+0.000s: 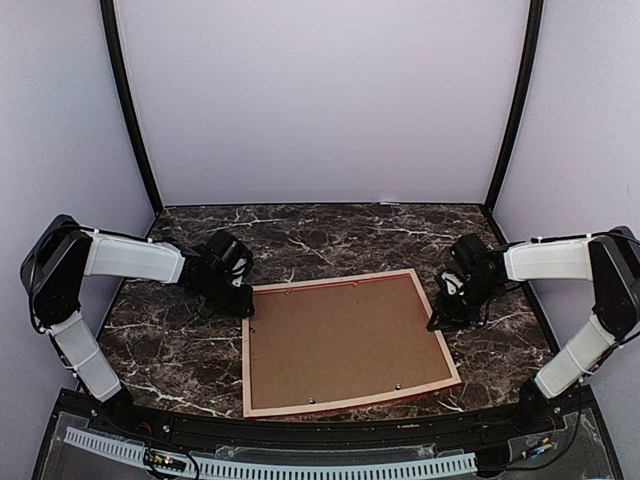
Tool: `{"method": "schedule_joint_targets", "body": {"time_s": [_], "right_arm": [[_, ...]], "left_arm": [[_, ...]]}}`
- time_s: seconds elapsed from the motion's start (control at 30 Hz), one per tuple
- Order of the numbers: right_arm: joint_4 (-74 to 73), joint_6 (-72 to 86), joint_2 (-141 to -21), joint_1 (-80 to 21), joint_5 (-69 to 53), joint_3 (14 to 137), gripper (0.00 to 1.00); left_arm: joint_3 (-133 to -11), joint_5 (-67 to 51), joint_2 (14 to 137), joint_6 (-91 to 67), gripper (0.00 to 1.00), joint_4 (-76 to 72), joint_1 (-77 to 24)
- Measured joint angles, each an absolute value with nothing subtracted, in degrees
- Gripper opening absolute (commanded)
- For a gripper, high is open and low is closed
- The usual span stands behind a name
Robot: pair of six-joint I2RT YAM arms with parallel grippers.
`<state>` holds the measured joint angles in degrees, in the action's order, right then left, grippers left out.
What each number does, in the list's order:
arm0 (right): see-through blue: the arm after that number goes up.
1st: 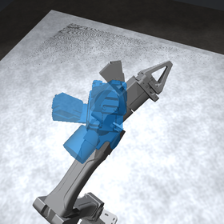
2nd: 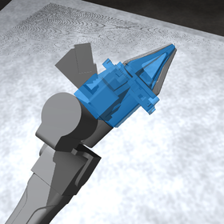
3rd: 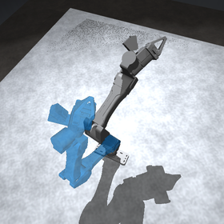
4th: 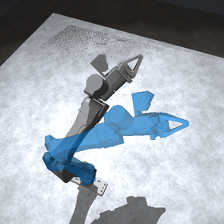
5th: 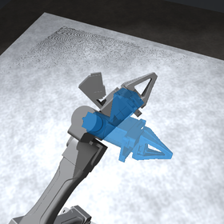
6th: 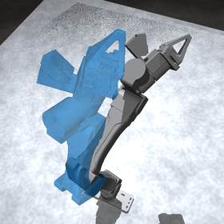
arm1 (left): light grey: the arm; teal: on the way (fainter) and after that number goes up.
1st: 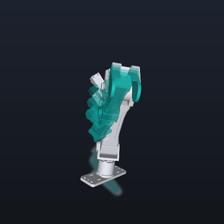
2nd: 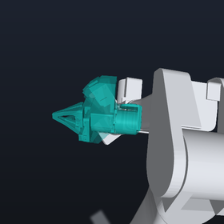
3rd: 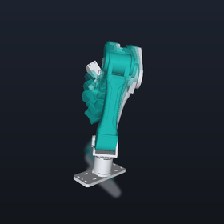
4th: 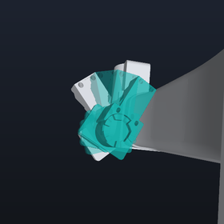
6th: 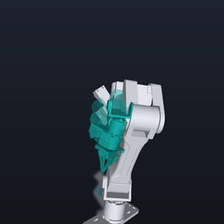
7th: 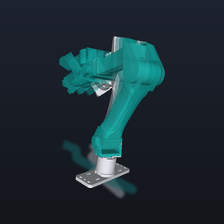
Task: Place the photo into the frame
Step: Press the fastener onto the backboard.
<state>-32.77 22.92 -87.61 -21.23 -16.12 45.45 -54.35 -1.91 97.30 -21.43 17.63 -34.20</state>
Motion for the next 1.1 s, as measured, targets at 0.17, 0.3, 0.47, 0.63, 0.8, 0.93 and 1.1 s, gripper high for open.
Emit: {"method": "schedule_joint_targets", "body": {"time_s": [0.17, 0.3, 0.47, 0.63, 0.8, 0.93, 1.1], "right_arm": [[-32.49, 23.07, -87.55, -21.21, -16.12, 45.23, 0.21], [-32.16, 23.22, -87.37, -20.99, -16.34, 44.93, 0.18], [-32.08, 22.98, -86.87, -21.06, -15.49, 44.82, 0.21], [-31.59, 22.72, -86.32, -21.15, -14.55, 44.77, 0.38], [-31.14, 22.22, -84.49, -20.99, -14.98, 44.77, 0.45], [-31.09, 21.63, -83.7, -21.17, -15.22, 44.77, 0.46], [-31.31, 21.5, -83.9, -22.92, -14.24, 44.77, 0.45]], "left_arm": [[-54.35, -1.91, 97.3, -21.43, 0.3, 17.63, -34.2], [-54.35, -1.89, 97.3, -21.43, 0.3, 17.63, -34.22], [-54.35, -1.89, 97.3, -21.43, 0.3, 17.63, -34.22], [-54.35, -1.89, 97.3, -21.43, 0.3, 17.61, -34.3], [-54.35, -1.89, 97.3, -21.43, 0.3, 17.63, -34.3], [-54.35, -1.89, 97.3, -21.43, 0.3, 17.63, -34.3], [-54.35, -1.87, 97.3, -21.41, 0.3, 17.63, -34.3]]}}
